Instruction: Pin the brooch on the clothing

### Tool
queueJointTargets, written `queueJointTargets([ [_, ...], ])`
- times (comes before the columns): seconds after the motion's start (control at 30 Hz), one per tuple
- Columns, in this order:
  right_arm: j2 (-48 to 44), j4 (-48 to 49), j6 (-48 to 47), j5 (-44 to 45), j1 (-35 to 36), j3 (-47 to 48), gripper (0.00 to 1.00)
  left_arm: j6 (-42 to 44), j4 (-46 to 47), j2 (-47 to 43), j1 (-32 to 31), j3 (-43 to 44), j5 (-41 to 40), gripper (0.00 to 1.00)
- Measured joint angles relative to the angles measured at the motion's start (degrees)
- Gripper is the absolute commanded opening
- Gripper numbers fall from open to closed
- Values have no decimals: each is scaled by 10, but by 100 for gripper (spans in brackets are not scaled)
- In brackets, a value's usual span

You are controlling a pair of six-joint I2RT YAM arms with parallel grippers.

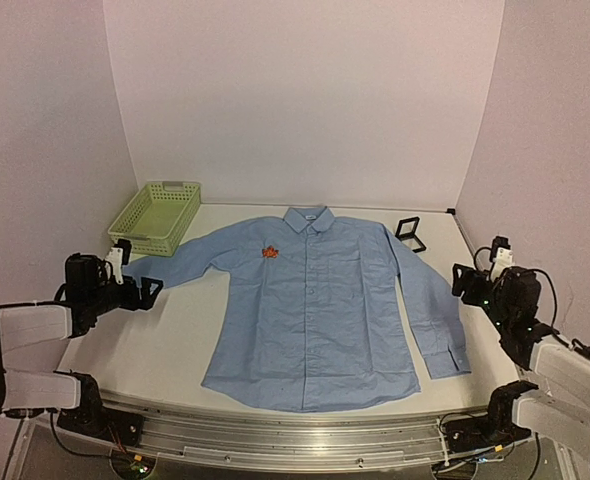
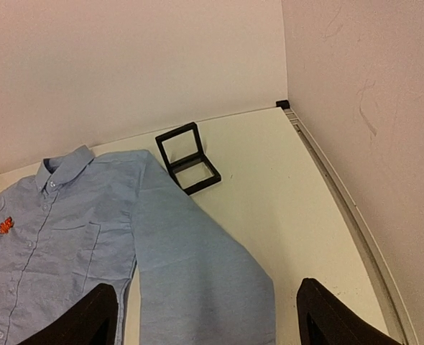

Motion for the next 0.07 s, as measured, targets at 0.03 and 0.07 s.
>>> queueJointTargets([
  [0.03, -1, 7, 0, 0, 0, -2, 85, -6, 6, -2, 0, 0, -17, 99],
  [0.07, -2, 14, 0, 0, 0, -5, 85, -10, 8, -4, 0, 0, -27, 100],
])
